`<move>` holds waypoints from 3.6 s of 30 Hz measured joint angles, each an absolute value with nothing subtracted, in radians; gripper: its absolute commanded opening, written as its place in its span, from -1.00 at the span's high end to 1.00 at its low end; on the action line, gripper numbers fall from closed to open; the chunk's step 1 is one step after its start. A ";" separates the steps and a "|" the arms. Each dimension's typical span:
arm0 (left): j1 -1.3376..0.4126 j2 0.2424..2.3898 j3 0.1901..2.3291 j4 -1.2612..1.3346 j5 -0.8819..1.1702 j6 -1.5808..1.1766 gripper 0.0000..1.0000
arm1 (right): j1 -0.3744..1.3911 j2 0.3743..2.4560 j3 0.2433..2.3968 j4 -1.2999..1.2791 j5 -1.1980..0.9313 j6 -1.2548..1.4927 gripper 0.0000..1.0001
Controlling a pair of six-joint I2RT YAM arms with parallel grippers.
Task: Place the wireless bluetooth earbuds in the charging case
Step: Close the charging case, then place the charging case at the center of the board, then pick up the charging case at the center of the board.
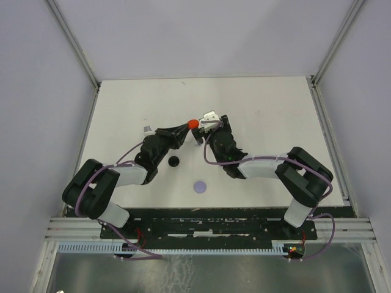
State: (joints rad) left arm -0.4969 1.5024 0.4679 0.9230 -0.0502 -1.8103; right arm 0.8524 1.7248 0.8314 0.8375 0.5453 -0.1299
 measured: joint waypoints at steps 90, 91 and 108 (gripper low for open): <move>-0.107 1.182 0.548 0.350 0.110 -1.052 -0.28 | 0.765 2.261 1.808 -0.454 0.049 0.281 -0.89; -0.107 1.182 0.546 0.346 0.110 -1.052 -0.28 | 0.765 2.264 1.810 -0.460 0.049 0.287 -0.89; -0.107 1.176 0.522 0.333 0.110 -1.037 -0.28 | 0.764 2.311 1.873 -0.480 0.003 0.303 -0.88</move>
